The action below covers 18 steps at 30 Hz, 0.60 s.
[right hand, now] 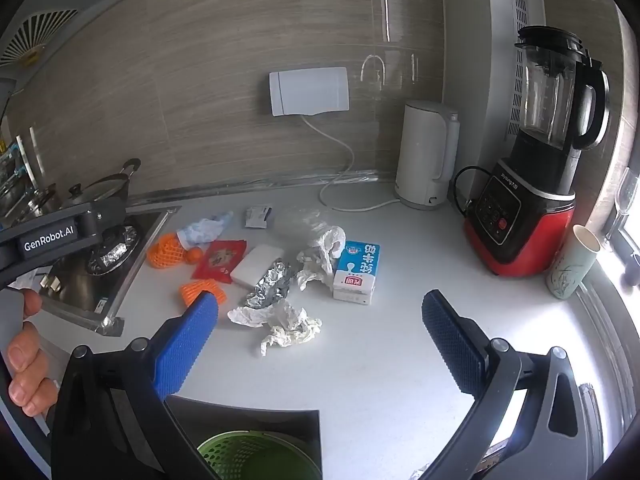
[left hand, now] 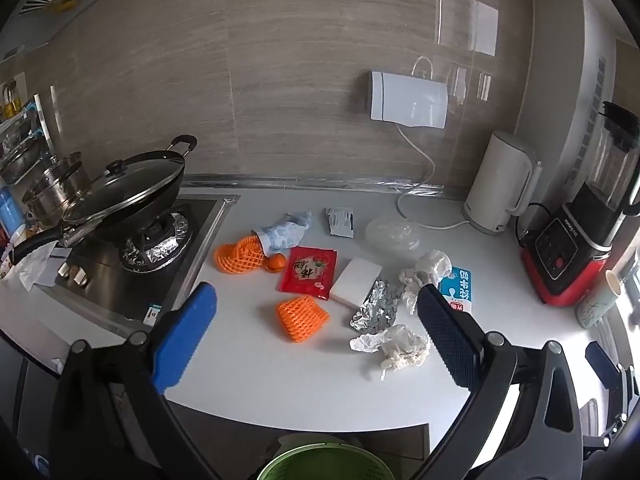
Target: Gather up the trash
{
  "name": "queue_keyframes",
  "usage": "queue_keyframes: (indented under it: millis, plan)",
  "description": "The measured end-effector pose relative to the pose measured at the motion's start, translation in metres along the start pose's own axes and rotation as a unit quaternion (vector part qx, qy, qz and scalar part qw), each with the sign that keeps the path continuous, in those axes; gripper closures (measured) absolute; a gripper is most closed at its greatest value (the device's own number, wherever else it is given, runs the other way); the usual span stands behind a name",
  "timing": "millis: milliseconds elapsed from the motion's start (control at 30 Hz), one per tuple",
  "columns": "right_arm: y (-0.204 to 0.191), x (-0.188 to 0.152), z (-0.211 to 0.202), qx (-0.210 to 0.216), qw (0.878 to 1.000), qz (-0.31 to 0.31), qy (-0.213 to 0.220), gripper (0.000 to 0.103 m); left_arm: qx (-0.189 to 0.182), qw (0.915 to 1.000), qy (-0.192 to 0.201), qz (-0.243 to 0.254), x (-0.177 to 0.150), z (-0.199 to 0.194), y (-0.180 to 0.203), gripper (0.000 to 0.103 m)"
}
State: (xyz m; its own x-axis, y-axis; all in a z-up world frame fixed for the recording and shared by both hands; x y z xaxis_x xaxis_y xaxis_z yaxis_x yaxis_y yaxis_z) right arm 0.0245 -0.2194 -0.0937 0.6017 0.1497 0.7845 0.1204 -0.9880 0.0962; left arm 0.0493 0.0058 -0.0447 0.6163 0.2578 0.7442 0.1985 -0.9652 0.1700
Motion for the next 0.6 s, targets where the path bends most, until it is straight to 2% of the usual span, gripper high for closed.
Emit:
queue_keyframes:
  millis: [600]
  plan:
    - [-0.0018, -0.0061, -0.0002, 0.004, 1.0, 0.003, -0.003, 0.002, -0.001, 1.0, 0.0, 0.004, 0.0005, -0.0011, -0.0003, 0.007]
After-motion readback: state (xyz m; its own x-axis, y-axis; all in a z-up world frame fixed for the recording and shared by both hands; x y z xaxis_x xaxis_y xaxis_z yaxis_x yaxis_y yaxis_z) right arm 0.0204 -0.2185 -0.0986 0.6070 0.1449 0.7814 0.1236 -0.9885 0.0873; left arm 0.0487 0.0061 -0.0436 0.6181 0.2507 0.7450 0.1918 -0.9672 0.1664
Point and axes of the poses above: each gripper's, at about its wrist camera, not at the fingertips, and z roughly the way its jaws point, y to its right, x to its top, the point moved 7 cm from there along z, roughly the way its jaws point, and after that the axes turned 12 degrees about -z, right-handed, at the moved point
